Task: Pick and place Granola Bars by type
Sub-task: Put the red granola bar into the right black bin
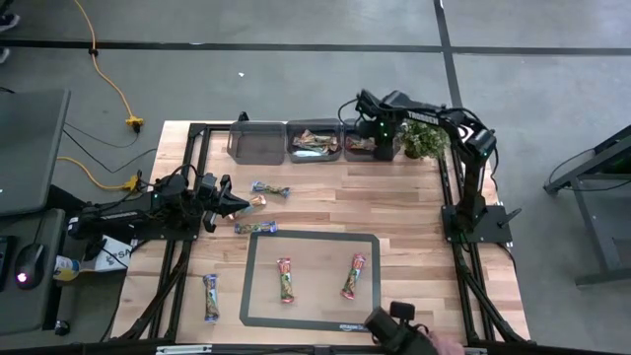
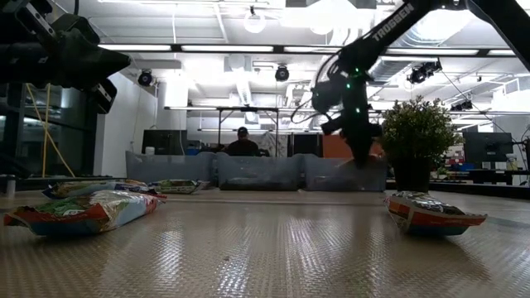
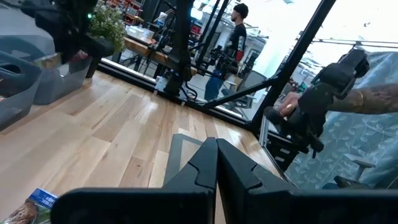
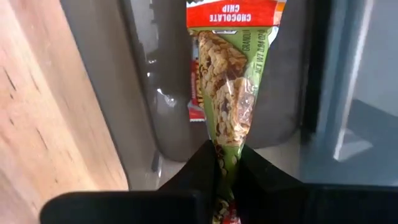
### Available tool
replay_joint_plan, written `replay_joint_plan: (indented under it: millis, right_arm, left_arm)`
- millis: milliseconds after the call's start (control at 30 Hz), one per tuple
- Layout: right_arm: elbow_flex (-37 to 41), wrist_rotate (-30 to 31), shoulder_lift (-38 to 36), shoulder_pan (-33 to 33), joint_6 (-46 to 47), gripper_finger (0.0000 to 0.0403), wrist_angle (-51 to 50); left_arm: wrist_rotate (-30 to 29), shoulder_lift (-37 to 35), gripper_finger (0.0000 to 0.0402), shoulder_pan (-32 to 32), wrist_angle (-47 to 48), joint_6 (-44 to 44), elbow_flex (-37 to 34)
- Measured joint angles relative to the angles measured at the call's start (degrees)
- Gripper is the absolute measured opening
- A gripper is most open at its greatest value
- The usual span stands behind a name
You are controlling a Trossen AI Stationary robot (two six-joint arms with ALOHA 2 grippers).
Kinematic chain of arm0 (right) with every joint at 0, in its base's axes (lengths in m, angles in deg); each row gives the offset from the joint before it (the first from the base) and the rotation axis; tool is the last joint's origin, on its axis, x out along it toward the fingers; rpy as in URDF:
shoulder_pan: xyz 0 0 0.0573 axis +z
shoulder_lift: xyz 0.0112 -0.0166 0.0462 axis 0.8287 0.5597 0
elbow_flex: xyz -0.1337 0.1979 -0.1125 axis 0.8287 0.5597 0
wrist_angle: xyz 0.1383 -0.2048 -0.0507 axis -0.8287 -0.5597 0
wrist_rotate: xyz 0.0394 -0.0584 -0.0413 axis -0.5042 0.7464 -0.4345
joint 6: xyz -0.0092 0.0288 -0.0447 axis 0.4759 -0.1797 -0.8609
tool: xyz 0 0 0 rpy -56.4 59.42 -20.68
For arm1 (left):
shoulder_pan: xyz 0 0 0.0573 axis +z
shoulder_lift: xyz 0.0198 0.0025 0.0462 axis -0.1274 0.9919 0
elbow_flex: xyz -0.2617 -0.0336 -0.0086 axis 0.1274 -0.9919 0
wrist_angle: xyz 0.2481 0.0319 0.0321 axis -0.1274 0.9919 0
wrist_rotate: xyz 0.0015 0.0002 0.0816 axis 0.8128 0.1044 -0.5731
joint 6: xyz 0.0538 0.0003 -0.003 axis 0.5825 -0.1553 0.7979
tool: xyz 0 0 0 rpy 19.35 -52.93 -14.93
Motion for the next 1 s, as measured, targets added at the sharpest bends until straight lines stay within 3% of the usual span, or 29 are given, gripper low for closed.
replay_joint_plan:
  millis: [433,1000]
  right_arm:
    - [1.98,-5.47,0.01,2.17,-0.76,0.0032,6.95]
    - [0.61,-1.78,-0.01,2.87,-0.17,0.0149,8.41]
  left_arm:
    - [0.22,0.01,0.0001,0.0,0.01,0.0,0.0]
    - [0.17,0.0,0.0001,0.0,0.02,0.0,0.0]
